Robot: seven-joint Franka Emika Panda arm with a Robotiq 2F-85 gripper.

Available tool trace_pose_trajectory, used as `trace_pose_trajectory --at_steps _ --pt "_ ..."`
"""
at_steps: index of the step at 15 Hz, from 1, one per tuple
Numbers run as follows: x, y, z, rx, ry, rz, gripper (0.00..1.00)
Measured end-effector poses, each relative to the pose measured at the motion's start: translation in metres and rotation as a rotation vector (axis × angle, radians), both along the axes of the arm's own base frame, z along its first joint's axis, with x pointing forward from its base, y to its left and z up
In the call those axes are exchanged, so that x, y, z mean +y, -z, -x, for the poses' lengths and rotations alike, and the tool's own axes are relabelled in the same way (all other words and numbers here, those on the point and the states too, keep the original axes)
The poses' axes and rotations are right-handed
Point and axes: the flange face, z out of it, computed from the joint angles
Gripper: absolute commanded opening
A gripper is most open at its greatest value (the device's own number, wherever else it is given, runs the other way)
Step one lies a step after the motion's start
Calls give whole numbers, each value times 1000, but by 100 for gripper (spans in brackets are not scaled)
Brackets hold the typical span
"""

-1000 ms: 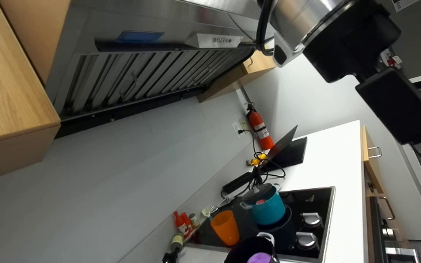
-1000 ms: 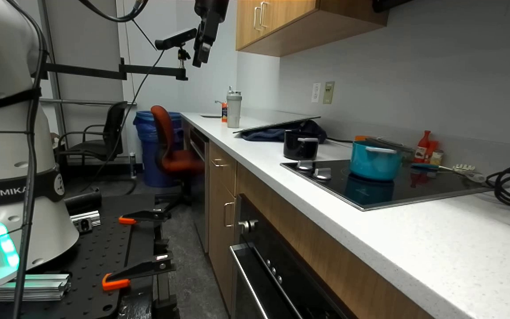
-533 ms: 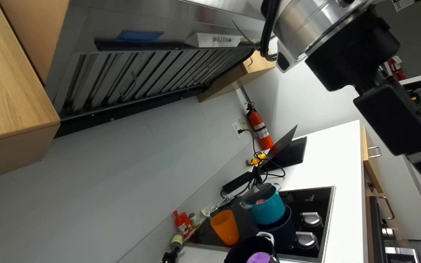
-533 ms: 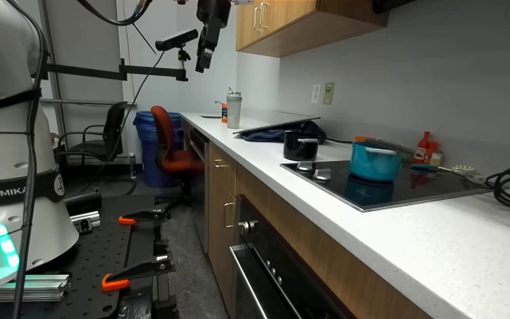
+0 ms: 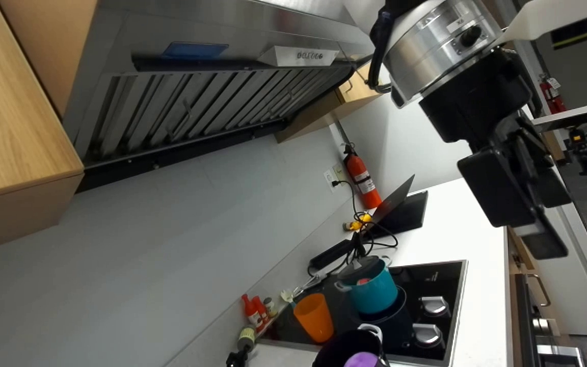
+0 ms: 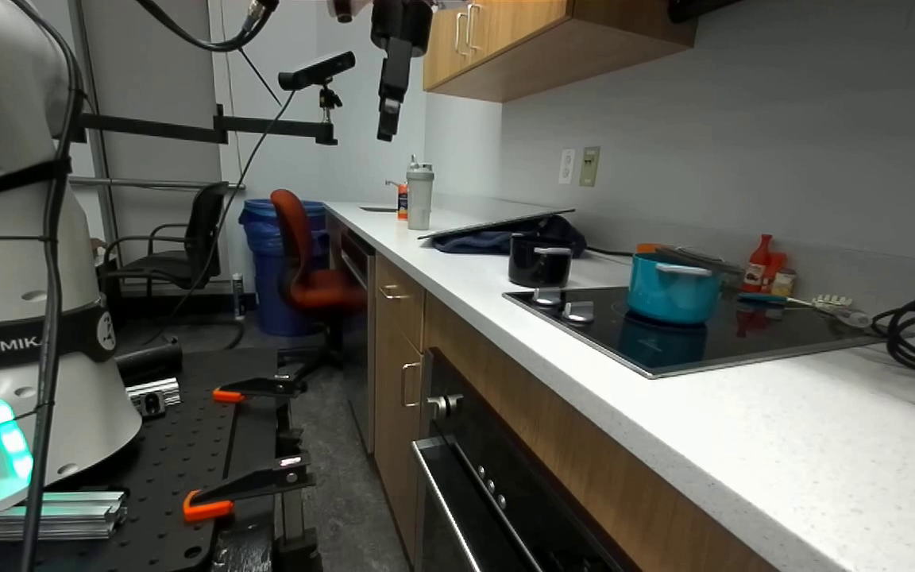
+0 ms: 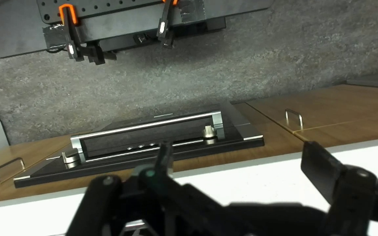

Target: Knock the lid off the blue pot

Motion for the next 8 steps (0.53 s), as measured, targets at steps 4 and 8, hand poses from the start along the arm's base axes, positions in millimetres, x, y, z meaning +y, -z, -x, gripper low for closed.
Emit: trace_pose_trajectory --at_steps 4,8 --pt "-22 5 -11 -58 74 30 100" --pt "-39 7 -20 -103 126 56 100"
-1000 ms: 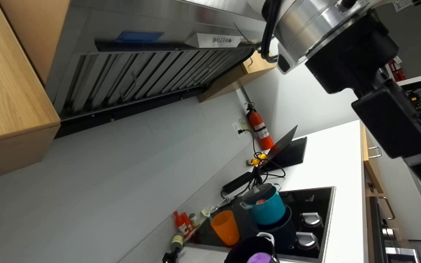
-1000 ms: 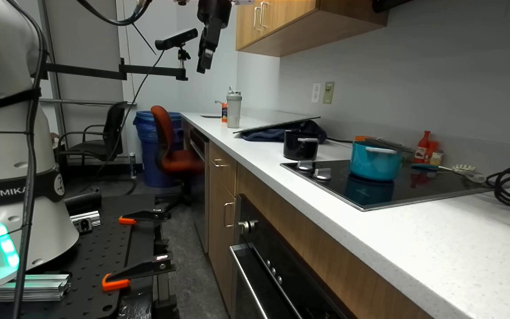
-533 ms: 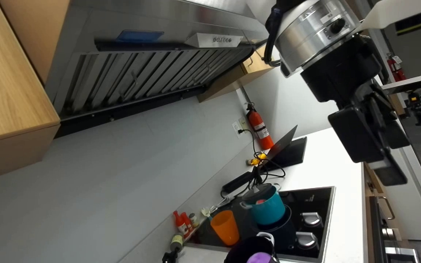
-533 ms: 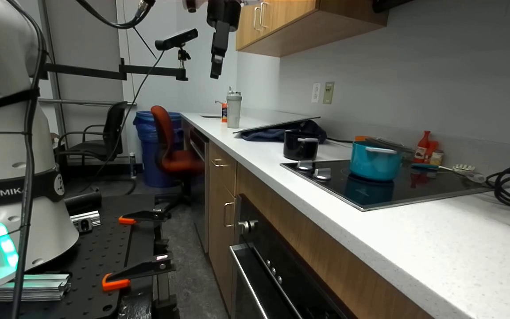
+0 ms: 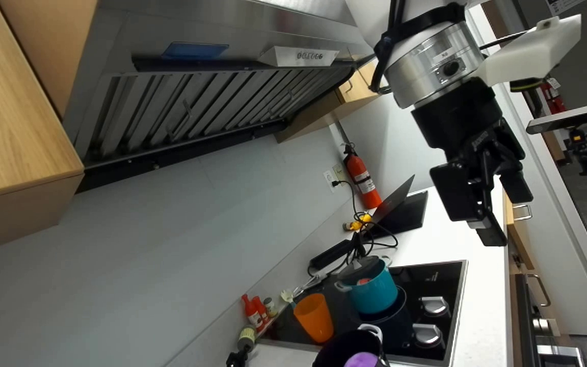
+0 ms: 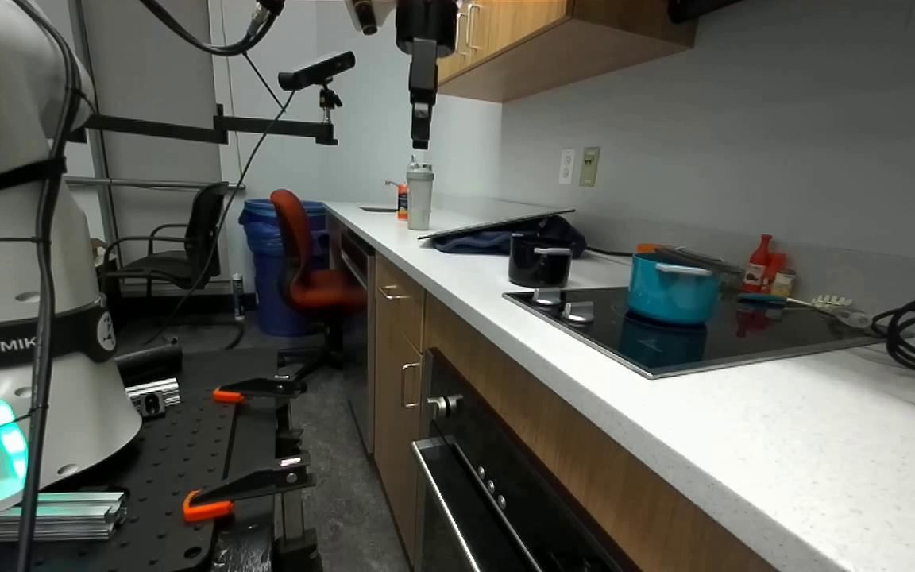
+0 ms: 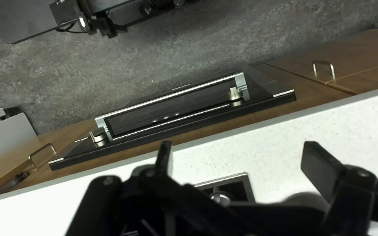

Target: Knock the lid off the blue pot

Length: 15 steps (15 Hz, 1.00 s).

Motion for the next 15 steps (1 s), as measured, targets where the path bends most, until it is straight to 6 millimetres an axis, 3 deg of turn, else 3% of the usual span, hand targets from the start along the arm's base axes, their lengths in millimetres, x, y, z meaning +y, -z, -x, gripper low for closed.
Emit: trace_pose_trajectory --at_steps 10,15 --pt "-7 8 -7 3 23 6 100" --pt "-7 21 -9 32 28 7 100"
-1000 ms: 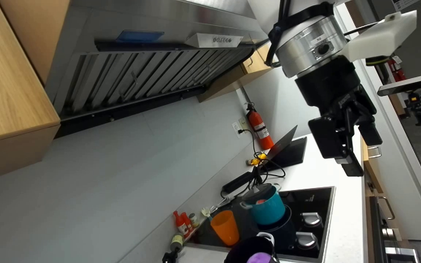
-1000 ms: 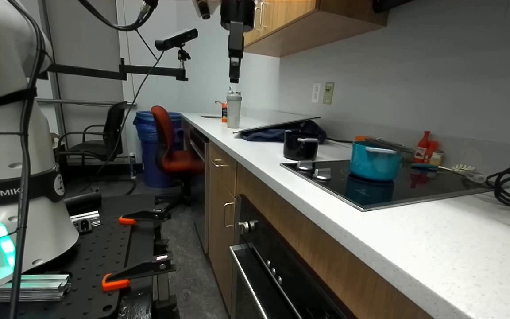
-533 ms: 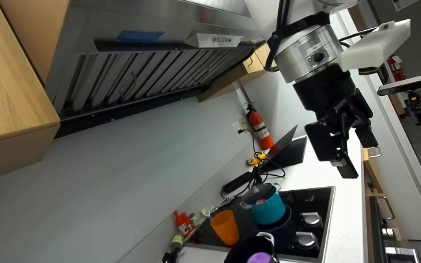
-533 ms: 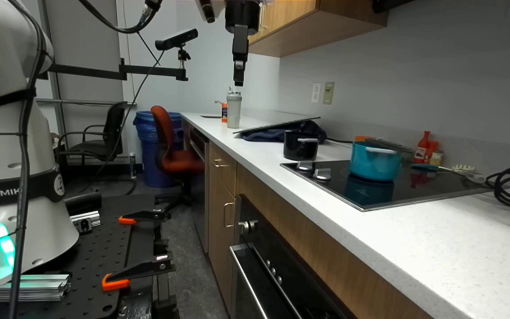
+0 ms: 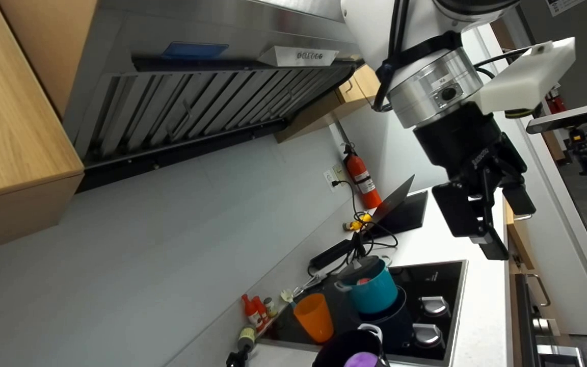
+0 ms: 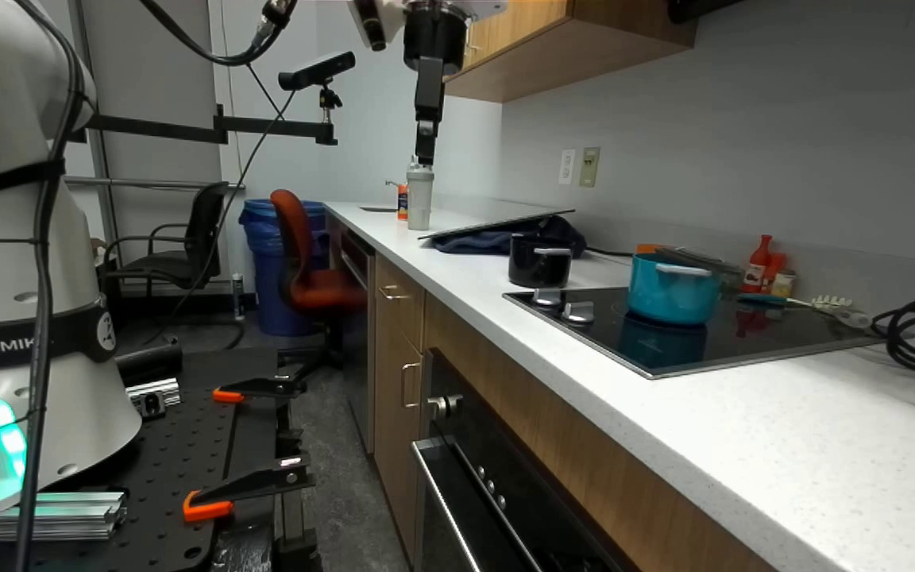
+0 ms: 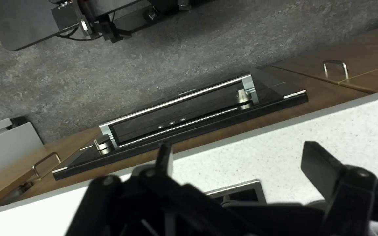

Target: Knock the lid off the blue pot

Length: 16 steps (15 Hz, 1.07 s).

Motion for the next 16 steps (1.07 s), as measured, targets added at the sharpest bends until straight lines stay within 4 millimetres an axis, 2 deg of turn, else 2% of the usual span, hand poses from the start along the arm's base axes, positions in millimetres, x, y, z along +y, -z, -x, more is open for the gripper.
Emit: trace_pose_trajectory --at_steps 3,6,16 --pt "-1 6 -9 6 10 -5 100" --pt "-6 7 -27 -9 17 -3 100" --pt "-40 17 -91 -21 54 25 100"
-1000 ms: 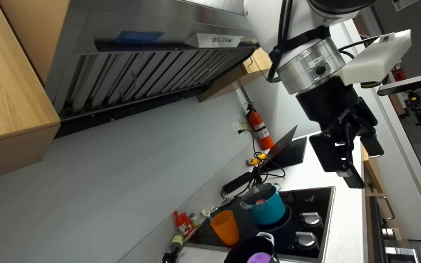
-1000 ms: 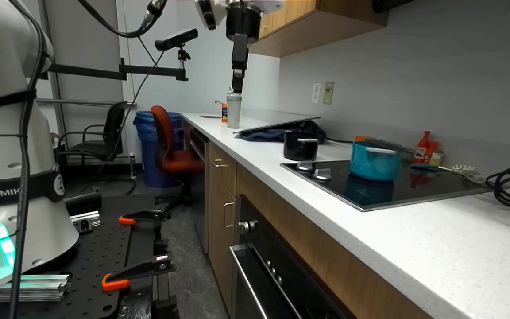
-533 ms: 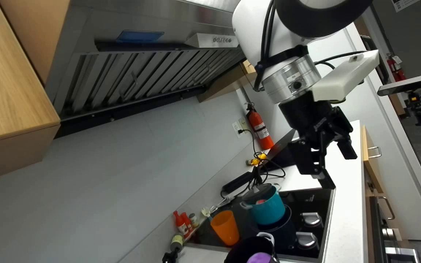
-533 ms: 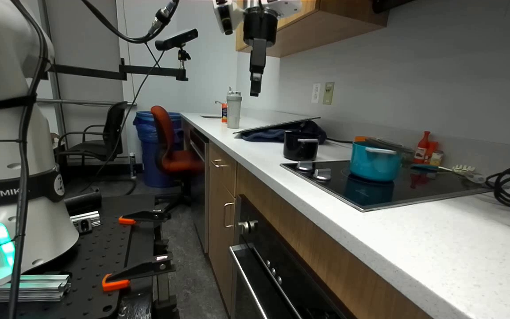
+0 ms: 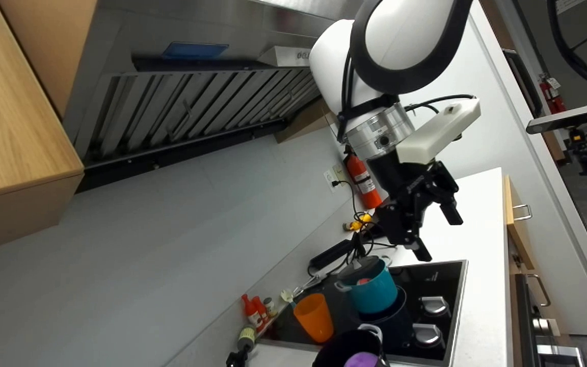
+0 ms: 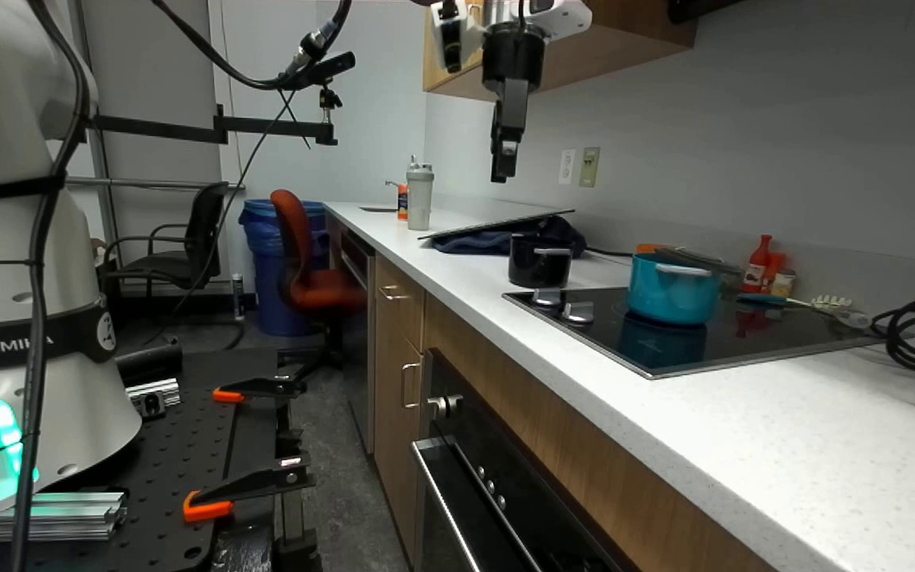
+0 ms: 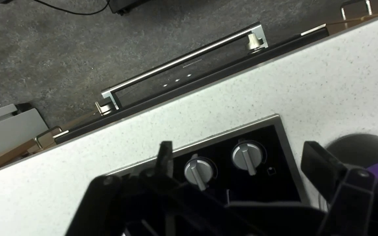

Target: Knock the lid off the blue pot

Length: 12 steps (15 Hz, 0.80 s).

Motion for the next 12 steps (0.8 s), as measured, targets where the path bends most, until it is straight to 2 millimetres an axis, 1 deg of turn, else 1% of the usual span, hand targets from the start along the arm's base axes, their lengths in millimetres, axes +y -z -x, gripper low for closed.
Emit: trace_pose_trajectory --at_steps 8,12 --pt "-24 9 -42 2 38 0 100" --pt "-30 14 -61 0 51 -2 100"
